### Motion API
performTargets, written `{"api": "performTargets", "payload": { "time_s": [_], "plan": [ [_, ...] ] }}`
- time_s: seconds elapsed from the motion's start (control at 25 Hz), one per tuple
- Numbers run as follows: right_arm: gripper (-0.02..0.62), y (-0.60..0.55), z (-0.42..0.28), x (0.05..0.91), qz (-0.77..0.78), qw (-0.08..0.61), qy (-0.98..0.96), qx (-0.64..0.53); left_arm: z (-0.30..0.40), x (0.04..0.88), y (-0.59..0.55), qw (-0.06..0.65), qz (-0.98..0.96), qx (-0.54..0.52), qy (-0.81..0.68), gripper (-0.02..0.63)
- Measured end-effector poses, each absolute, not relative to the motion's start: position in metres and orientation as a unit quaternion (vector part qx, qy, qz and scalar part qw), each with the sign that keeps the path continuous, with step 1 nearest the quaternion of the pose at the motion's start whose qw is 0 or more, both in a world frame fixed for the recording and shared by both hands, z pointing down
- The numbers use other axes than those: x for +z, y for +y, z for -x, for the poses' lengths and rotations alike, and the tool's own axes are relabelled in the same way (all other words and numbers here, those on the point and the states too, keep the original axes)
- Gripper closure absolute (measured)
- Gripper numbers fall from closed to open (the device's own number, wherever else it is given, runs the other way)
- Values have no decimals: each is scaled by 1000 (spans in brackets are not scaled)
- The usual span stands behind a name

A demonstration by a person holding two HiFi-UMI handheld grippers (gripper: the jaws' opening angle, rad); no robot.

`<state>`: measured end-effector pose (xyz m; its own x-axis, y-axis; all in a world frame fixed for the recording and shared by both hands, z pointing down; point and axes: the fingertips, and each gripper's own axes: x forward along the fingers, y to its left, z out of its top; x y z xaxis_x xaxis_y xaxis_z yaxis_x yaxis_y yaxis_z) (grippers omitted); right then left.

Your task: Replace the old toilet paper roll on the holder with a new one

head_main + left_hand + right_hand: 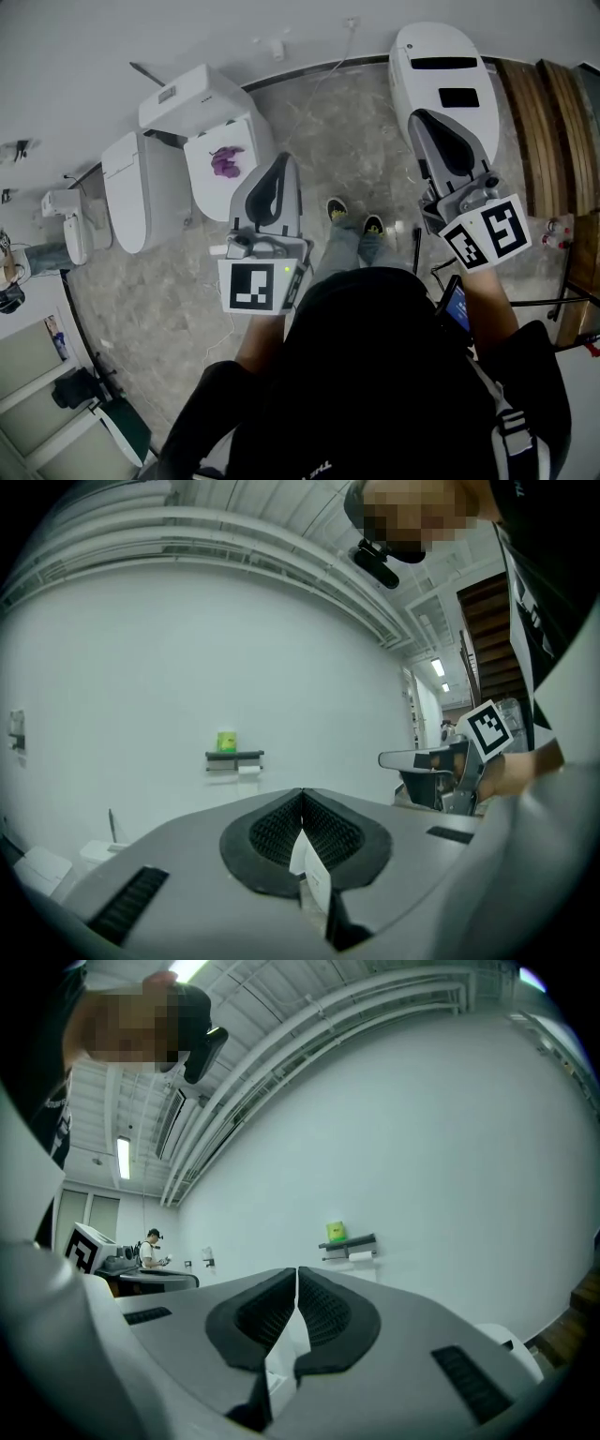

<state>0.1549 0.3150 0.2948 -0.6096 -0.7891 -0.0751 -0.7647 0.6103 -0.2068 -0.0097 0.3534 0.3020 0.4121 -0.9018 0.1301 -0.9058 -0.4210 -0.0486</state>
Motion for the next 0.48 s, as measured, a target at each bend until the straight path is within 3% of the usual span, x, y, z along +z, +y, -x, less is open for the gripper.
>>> {"api": "performTargets", "payload": {
  "time_s": [0.48],
  "plan": [
    [575,266,-118,276,432,69,898,-43,37,300,300,0,-858,53,-510,584]
  ]
}}
